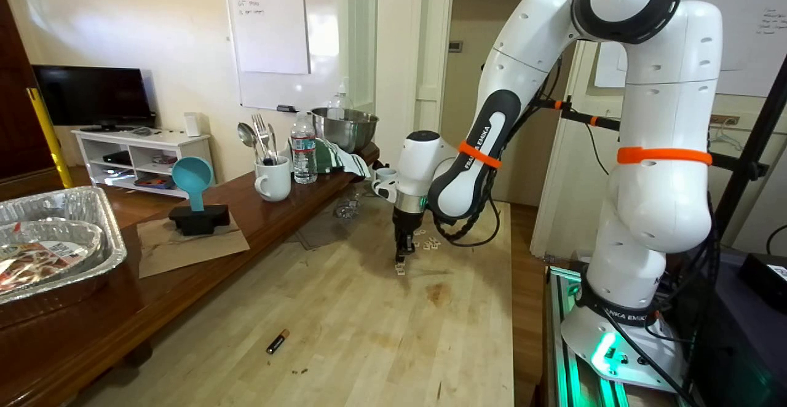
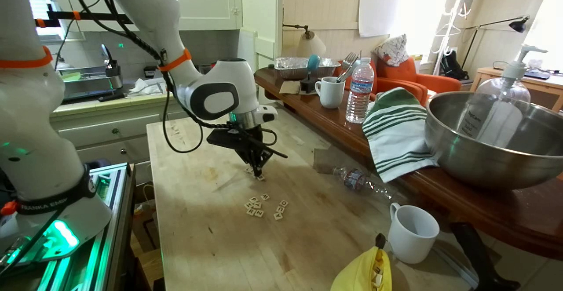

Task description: Put one letter block into the line of letter blocks

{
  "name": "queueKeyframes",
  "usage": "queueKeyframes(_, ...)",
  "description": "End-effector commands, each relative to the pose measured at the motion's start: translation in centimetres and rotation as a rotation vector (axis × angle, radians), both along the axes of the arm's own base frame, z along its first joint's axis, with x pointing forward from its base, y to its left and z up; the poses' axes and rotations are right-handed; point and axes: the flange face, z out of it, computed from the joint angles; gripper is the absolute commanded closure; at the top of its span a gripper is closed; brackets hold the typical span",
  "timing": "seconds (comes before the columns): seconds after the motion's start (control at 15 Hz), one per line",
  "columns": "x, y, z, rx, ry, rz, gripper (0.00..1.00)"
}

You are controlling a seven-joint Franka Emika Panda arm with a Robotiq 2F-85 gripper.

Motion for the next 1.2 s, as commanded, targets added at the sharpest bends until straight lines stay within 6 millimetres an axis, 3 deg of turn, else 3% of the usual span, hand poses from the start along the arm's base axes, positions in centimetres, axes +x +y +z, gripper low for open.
queueKeyframes(0.0, 0.02, -0.01, 0.05, -0.001, 0.001, 0.002, 0.99)
queueKeyframes(0.93, 0.85, 0.87, -0.20, 0.005, -0.024, 0.047, 1.00)
queueKeyframes(1.13, 0.96, 0.78, 0.51, 0.013, -0.049, 0.043, 1.00)
